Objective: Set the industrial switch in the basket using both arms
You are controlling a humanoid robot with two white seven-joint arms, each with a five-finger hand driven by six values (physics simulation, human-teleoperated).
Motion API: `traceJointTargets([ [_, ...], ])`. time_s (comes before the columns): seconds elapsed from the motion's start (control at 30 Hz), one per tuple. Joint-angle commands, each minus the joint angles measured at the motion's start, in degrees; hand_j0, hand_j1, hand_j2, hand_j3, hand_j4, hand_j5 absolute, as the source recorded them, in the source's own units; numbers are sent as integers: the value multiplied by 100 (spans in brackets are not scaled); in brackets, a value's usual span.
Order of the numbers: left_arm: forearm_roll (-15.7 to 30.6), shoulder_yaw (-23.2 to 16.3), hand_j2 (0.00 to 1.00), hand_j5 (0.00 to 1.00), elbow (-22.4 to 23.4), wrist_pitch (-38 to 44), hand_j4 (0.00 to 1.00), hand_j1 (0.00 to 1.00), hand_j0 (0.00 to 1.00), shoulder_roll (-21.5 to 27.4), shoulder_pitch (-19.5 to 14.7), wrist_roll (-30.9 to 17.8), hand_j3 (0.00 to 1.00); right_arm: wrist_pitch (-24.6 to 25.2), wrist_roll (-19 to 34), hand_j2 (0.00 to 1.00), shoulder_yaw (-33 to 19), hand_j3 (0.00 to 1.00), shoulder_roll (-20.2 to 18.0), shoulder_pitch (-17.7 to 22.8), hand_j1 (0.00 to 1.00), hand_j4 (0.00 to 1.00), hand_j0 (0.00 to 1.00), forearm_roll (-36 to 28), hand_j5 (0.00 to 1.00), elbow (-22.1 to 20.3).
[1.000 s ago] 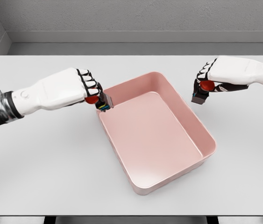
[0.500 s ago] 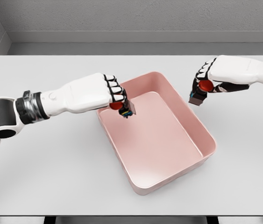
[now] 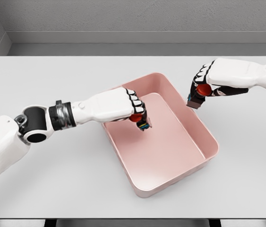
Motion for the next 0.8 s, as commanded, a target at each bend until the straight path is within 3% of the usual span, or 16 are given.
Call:
traceJointTargets([
  [0.0, 17, -89, 41, 41, 118, 4, 41, 41, 41, -91, 0, 0, 41, 14, -3, 53, -1, 53, 0, 0, 53, 53, 53, -41, 53, -35],
  [0.17, 44, -89, 77, 77, 100, 4, 77, 77, 77, -170, -44, 9, 77, 14, -3, 53, 8, 53, 0, 0, 53, 53, 53, -41, 53, -53],
  [0.23, 61, -89, 83, 83, 91, 4, 83, 83, 83, -170, -44, 9, 83, 14, -3, 53, 25, 53, 0, 0, 53, 53, 53, -41, 53, -71],
  [0.47, 79, -89, 83, 83, 74, 4, 83, 83, 83, -178, -53, 9, 83, 14, -3, 53, 34, 53, 0, 9, 53, 53, 53, -41, 53, -71],
  [0.77, 70, -97, 91, 91, 74, 4, 91, 91, 91, -214, -53, 9, 91, 14, 24, 53, 34, 53, 0, 9, 53, 53, 53, -41, 53, -71],
])
